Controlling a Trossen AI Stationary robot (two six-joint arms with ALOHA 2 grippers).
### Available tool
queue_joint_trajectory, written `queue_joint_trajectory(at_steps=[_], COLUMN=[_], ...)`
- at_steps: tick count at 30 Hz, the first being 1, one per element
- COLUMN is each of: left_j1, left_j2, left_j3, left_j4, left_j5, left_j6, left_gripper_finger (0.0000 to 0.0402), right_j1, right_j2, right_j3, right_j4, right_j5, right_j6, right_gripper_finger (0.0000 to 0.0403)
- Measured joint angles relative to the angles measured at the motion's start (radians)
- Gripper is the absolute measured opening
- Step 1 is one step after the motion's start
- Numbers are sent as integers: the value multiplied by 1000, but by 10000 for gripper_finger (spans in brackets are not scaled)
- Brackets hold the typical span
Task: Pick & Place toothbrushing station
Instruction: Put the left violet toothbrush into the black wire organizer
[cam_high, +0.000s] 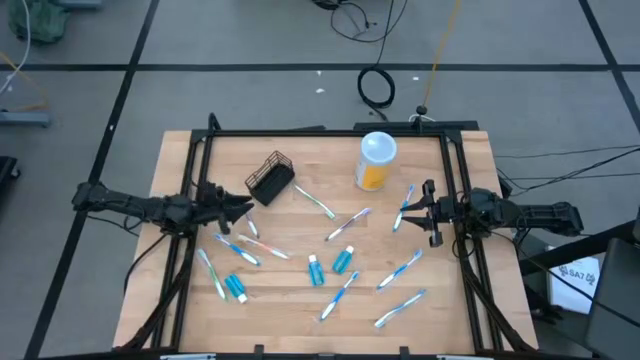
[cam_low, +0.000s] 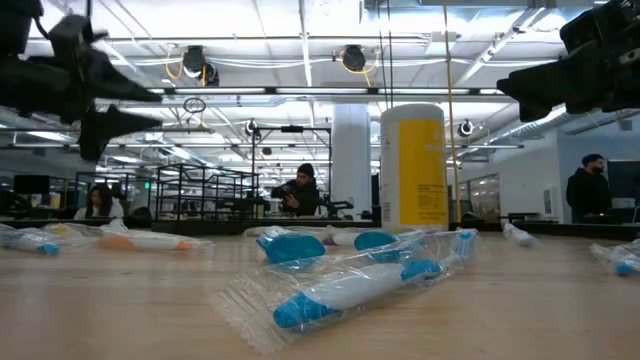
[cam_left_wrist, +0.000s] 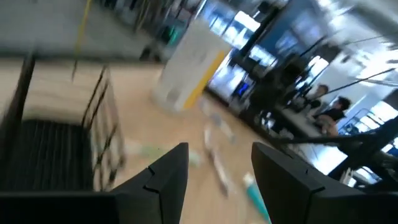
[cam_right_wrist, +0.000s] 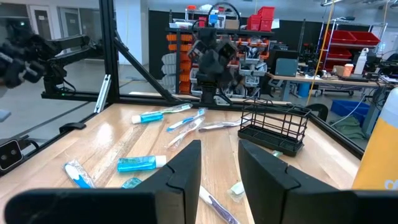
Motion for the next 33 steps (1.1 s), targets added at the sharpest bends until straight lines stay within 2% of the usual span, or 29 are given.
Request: queue_joint_trajectory(at_steps=[5, 9, 12, 15, 18, 22, 26, 29, 33], left_j1=[1, 1, 0, -12, -42, -96, -144, -163, -160], left_j2=[34, 64, 81, 114, 168, 291, 454, 574, 711], left_j3=[5, 4, 3, 5, 54, 186, 327, 430, 563], left_j4=[-14, 21, 155, 319, 369, 264, 101, -82, -382], left_j5=[22, 22, 53, 91, 97, 56, -49, -132, -176], left_j6=[-227, -263, -225, -107, 8, 89, 103, 26, -197], left_gripper_finger=[184, 184, 184, 184, 184, 184, 184, 184, 184], right_j1=[0, 0, 0, 0, 0, 0, 0, 0, 0], right_j2=[0, 0, 0, 0, 0, 0, 0, 0, 0], right_j3=[0, 0, 0, 0, 0, 0, 0, 0, 0], right_j4=[0, 0, 1, 1, 2, 4, 4, 4, 4], right_j5=[0, 0, 0, 0, 0, 0, 0, 0, 0], right_j6=[-4, -4, -4, -26, -30, -23, -19, -19, -19], right_gripper_finger=[98, 98, 98, 98, 98, 98, 98, 98, 98])
